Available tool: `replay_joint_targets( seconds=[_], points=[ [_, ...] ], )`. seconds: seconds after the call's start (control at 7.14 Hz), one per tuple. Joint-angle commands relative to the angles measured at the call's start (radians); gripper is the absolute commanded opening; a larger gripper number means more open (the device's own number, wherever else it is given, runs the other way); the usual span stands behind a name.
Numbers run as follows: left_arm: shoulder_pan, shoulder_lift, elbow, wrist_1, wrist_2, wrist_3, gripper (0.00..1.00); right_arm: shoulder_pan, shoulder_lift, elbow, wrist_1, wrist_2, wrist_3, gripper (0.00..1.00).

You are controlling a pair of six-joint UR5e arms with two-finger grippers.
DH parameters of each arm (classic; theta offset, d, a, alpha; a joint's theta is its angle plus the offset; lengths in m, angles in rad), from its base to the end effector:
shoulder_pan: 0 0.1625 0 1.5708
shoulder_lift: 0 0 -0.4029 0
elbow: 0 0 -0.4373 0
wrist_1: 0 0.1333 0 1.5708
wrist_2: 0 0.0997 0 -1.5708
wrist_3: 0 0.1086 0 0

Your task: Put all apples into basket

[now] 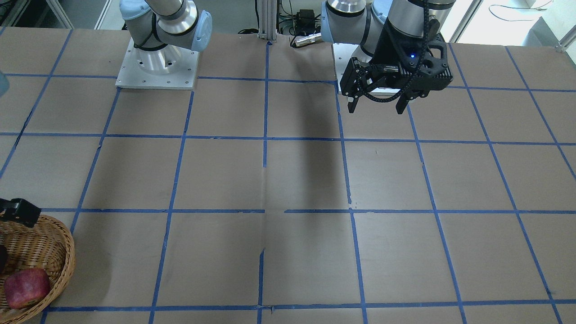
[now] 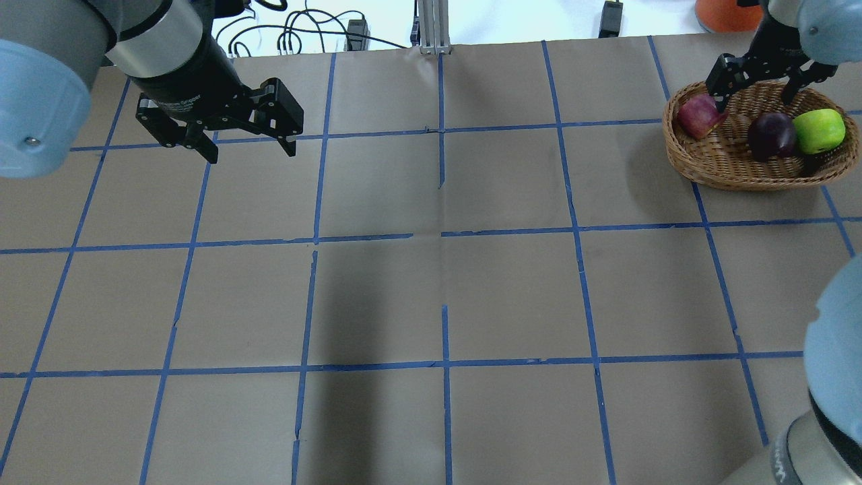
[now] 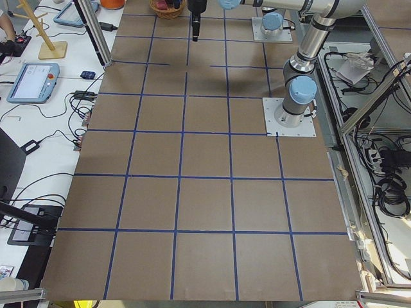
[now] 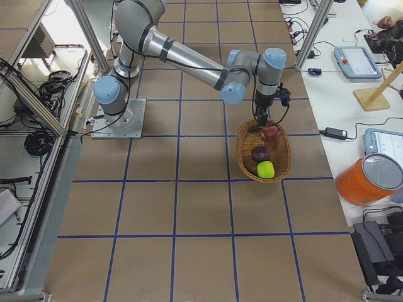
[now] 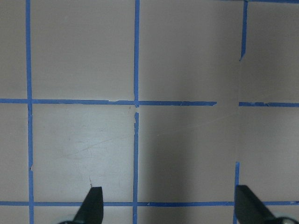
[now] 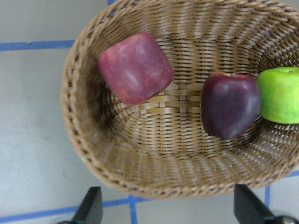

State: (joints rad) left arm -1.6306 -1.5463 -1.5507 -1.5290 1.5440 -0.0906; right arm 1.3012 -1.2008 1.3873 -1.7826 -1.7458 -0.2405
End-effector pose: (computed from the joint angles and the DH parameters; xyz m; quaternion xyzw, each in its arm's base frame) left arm -0.1680 -0.5266 0.4852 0.0148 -0.9989 0.0420 0.0166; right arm -0.0703 -0.6838 0.3527 -0.0156 -0.9960 -0.0099 0.0877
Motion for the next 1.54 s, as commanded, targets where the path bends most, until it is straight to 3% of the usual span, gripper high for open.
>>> replay_joint_targets(
  seconds=[0.0, 0.14, 0.28, 0.56, 0.84, 1.4],
  points=[
    [0.000, 0.000, 0.000, 0.000, 0.001, 0.000, 1.00, 0.123, -0.190, 0.004, 0.246, 0.075, 0.088, 1.00],
    [0.000, 0.000, -0.002, 0.000, 0.001, 0.000, 1.00, 0.145, -0.232, 0.004, 0.343, 0.136, 0.152, 1.00],
    [0.000, 0.000, -0.002, -0.002, 0.001, 0.000, 1.00, 0.209, -0.262, 0.006, 0.404, 0.135, 0.174, 1.00],
    [0.000, 0.000, -0.002, 0.000, 0.001, 0.000, 1.00, 0.327, -0.276, 0.021, 0.411, 0.127, 0.340, 1.00],
    [0.000, 0.000, -0.002, 0.000, 0.001, -0.001, 1.00, 0.334, -0.308, 0.044, 0.494, 0.134, 0.329, 1.00],
    [0.000, 0.002, -0.003, -0.005, 0.002, 0.000, 1.00, 0.281, -0.312, 0.047, 0.489, 0.135, 0.294, 1.00]
  ],
)
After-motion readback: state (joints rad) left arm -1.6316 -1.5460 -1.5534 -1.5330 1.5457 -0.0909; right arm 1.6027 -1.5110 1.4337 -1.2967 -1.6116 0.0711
